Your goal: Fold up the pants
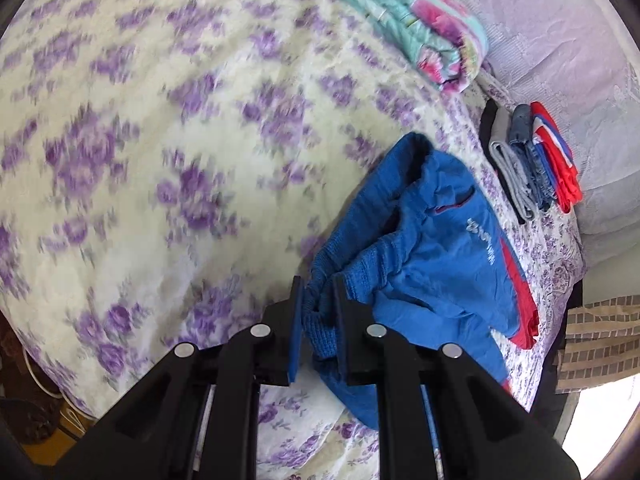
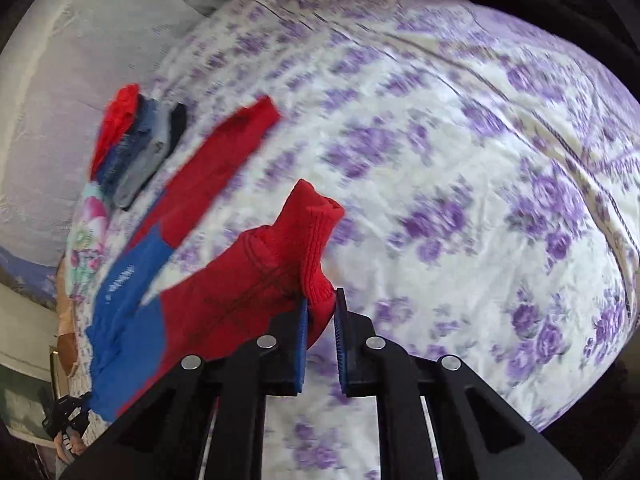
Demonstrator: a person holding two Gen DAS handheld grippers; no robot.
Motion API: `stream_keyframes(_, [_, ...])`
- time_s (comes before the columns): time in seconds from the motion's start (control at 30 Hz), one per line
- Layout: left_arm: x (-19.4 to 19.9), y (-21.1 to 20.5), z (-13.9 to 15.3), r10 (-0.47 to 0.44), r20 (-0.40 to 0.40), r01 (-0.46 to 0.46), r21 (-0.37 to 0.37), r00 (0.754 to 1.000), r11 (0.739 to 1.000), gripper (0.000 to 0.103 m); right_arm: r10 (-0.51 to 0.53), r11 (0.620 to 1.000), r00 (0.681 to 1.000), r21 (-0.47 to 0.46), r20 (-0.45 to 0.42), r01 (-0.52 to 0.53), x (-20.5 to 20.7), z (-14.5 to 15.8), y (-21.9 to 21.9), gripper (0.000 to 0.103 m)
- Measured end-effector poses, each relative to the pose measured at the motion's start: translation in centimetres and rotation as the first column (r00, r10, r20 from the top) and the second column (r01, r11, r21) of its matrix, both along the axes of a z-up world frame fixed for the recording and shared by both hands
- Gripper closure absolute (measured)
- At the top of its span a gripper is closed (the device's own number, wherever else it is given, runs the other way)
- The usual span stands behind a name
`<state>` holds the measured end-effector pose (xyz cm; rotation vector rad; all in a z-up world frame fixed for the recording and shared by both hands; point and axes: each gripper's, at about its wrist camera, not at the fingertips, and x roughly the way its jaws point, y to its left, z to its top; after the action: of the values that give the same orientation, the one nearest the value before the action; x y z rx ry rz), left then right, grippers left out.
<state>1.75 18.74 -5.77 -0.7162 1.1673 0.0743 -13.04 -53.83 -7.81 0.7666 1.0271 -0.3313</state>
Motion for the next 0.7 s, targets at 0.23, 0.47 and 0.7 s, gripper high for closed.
stream_keyframes(0.23, [-1.8, 1.8, 0.9, 0.118, 0.006, -0.118, 0.057, 0.993, 0.991, 0.056, -0.102, 0.993, 0.989, -0.043, 0.104, 0.107, -1.1, 3.4, -1.3, 0.061])
stream_keyframes(0.47, [4.9, -2.1, 4.5, -0.046, 0.116, 0.026, 0.169, 0.992, 0.985, 0.056, 0.005, 0.999, 0.979, -0.034, 0.202, 0.002, 4.0, 6.8, 1.0, 0.052])
stream_keyframes(0.7, [13.1, -6.4, 1.4, -0.139, 0.049, 0.127, 0.194, 0.989, 0.973, 0.077, 0.138, 0.99, 0.969, -0.035, 0.206, -0.134, 6.3, 8.0, 5.8, 0.049])
